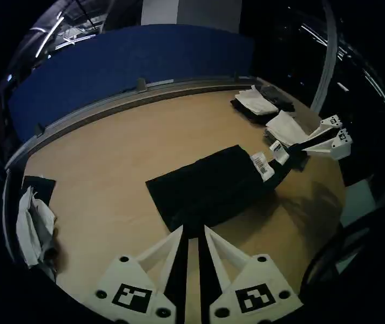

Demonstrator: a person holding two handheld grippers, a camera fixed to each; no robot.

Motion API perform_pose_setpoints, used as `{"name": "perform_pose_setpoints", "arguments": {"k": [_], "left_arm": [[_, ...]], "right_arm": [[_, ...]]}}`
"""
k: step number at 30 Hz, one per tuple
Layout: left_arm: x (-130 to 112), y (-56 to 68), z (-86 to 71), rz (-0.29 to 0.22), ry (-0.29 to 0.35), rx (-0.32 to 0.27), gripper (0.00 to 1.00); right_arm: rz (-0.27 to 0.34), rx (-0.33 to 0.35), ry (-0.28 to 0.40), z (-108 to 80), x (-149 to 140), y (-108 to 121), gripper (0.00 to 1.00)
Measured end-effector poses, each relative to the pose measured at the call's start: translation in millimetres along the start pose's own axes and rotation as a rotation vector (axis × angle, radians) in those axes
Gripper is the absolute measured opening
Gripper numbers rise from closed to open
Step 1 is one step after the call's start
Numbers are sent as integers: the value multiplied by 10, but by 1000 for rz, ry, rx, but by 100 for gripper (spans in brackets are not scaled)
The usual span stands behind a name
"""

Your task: Fold towel

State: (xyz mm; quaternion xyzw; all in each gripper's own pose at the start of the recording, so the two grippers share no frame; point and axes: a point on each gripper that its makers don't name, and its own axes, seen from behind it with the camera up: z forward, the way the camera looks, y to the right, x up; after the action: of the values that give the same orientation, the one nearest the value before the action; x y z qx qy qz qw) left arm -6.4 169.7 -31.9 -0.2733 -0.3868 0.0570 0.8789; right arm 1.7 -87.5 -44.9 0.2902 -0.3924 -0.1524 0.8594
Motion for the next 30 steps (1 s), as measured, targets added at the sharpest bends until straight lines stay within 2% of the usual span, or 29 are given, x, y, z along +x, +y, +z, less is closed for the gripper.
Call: {"name": "perform_pose_setpoints", "arguments": {"k": [9, 30], "left_arm": [[41, -91, 199, -29, -23, -2, 11], [-4, -310, 724, -34, -68, 8, 11]], "right_arm": [[16, -4, -35, 213, -8, 115, 11], [48, -17, -109, 682, -58, 310, 11]]}}
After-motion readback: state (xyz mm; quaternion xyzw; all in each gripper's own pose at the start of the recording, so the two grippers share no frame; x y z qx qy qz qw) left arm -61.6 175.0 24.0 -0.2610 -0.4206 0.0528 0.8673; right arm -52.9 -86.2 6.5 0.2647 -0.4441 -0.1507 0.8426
